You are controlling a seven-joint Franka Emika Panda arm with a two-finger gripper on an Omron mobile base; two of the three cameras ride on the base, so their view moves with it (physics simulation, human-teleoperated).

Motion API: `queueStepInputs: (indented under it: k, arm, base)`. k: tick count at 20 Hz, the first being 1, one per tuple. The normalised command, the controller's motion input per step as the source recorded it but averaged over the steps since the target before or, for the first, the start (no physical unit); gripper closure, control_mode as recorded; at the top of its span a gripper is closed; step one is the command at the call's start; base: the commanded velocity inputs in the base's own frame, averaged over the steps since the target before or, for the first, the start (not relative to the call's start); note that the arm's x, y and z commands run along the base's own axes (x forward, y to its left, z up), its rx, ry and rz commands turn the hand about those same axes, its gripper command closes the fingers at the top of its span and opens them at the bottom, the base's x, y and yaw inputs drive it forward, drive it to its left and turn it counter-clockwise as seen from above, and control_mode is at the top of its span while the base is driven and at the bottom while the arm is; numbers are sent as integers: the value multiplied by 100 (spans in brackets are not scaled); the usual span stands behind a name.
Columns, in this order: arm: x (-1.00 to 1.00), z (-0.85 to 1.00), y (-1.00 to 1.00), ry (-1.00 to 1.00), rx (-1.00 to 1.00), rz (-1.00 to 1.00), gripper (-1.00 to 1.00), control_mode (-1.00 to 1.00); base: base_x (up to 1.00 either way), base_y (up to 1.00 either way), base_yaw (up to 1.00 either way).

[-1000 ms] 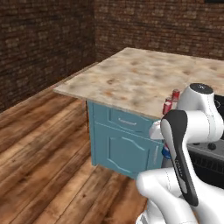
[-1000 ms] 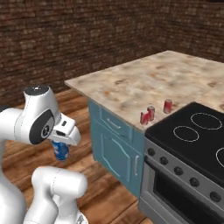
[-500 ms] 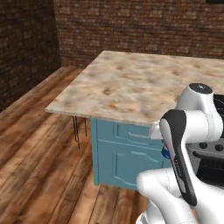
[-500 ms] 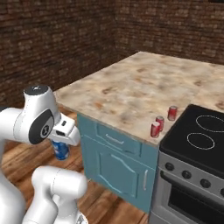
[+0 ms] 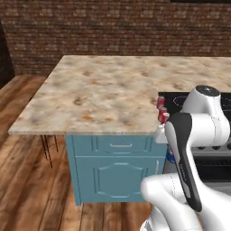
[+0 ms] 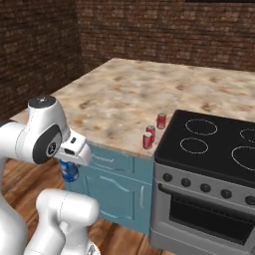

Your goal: Four empty soda cans are scattered around the kitchen. Gather all the cans and cluster them next to the stove for recycling.

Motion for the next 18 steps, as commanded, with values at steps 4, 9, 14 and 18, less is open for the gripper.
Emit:
queueStepInputs:
  k: [4,9,14,18]
  arm:
    - [0,0,0,0,0,0,100,100]
    - [0,0,0,0,0,0,100,100]
    - [0,0,0,0,0,0,100,100]
    - [0,0,0,0,0,0,100,100]
  base:
    - [54,15,-15]
    - [100,32,-26]
    - [100,24,-28]
    - [68,4,-36]
